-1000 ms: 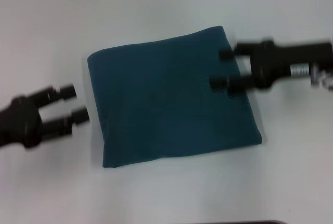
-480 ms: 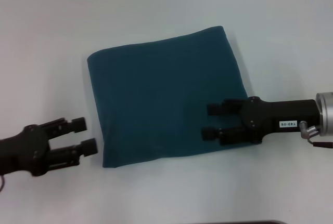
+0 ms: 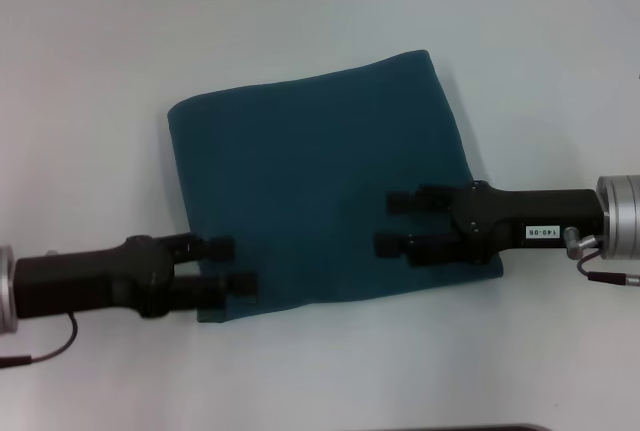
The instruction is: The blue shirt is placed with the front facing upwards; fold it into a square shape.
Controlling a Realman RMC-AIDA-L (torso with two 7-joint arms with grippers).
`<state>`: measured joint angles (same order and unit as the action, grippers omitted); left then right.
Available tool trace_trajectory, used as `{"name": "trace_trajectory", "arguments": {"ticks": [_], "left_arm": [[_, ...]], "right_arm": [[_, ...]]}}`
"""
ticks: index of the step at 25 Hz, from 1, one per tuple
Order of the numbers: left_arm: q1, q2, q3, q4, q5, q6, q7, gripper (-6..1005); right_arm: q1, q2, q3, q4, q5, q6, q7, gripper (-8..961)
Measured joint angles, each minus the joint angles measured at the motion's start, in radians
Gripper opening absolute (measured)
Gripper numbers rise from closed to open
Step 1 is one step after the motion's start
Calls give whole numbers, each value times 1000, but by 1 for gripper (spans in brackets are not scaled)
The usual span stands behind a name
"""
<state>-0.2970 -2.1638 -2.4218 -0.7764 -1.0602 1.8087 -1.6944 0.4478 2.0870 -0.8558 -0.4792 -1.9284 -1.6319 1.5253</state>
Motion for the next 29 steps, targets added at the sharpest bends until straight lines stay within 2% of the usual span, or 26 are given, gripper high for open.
{"name": "trace_trajectory", "arguments": {"ticks": [5,11,14,19,29], "left_arm": [[-21,0,-5,0,-4,-14,-92,840],[-24,1,-6,-2,-5,-16,-85,839],[-24,1,-2,-2,-6,-13,-11,840],[-19,1,-27,42,-10,-18,264,840],[-17,7,-44,60,-5,-9,256,840]], "right_arm": [[0,-2,-7,1,-5,0,4,909],[-13,-10,-8,-3,-14,-1,-7,909],[-16,-10,-6,0,-40,13,-50,909],[-13,-4,0,-2,-54,35,-111,909],[-5,-4,2,-4,-50,28,-100,909]]}}
